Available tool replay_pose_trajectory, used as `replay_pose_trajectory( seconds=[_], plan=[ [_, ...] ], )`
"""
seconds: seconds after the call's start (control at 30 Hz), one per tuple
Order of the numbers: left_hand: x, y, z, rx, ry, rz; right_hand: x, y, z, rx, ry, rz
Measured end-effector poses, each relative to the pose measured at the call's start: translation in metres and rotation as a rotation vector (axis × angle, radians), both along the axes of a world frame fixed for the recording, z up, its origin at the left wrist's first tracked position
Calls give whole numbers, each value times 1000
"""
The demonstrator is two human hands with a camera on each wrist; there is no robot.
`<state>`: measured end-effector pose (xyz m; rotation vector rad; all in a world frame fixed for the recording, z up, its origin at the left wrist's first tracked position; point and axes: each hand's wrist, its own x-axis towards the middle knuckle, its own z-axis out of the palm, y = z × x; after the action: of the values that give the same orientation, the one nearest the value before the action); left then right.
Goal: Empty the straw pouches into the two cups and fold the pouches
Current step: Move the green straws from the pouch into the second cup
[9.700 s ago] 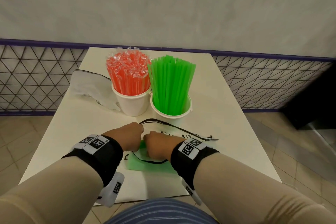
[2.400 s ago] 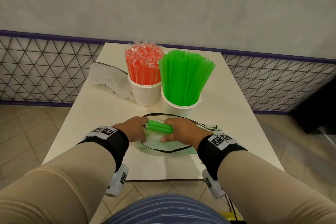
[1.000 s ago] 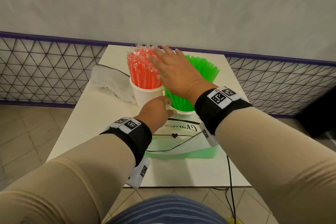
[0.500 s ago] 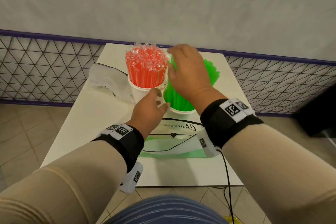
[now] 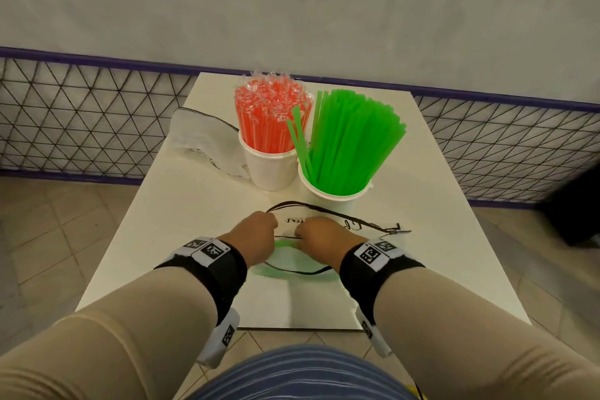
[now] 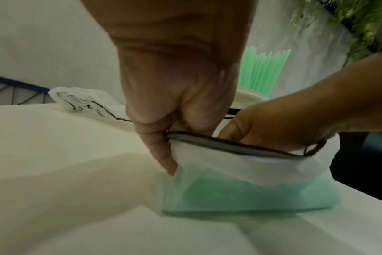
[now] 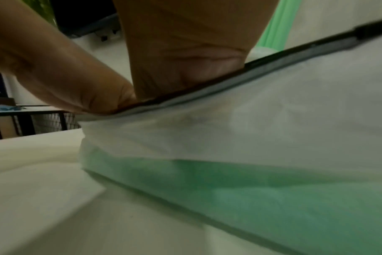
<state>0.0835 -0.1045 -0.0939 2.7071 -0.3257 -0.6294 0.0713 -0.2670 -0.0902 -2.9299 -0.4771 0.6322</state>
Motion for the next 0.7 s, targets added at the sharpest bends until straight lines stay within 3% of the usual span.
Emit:
replay_pose_trajectory(
  seconds=[0.17, 0.37, 0.57, 0.7],
  plan=[
    [5, 5, -6, -137, -27, 65, -4, 0, -2, 58, 44, 43],
    [7, 1, 0, -258, -23, 94, -13, 0, -8, -27, -28, 97],
    [11, 1, 8, -113, 112, 32, -11, -8, -1, 103, -85, 14],
    [13, 2, 10, -27, 117, -15, -8, -10, 14, 222, -121, -32]
  ],
)
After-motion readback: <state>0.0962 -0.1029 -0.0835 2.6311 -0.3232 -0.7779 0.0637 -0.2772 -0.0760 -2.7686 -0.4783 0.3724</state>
